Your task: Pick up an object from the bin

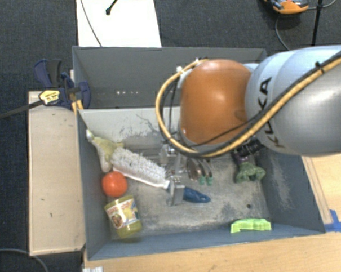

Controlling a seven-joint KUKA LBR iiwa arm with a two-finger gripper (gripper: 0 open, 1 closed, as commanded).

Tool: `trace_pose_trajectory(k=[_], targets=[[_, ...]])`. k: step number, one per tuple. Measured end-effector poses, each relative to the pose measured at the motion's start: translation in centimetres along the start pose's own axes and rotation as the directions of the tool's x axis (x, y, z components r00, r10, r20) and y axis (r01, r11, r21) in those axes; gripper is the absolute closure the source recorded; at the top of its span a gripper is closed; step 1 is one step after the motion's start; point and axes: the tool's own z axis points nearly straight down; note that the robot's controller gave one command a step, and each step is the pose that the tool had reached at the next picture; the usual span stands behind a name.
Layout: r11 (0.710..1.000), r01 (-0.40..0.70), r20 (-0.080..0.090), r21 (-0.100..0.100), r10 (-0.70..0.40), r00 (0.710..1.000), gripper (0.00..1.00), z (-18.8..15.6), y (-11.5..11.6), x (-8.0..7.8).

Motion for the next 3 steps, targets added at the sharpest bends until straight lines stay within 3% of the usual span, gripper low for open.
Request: trace_pose_trajectory(k=[1,2,3], targets=[[1.000,-0.005,0.008,-0.002,0.005,1.000,0.00,-0.4,-0.1,-0.2],[0.999,0.053,0.014,-0.001,-0.053,0.998,0.00,5.3,-2.5,-0.3],[0.998,0.069,0.010,0.000,-0.069,0.998,0.00,6.6,-3.1,-0.2]])
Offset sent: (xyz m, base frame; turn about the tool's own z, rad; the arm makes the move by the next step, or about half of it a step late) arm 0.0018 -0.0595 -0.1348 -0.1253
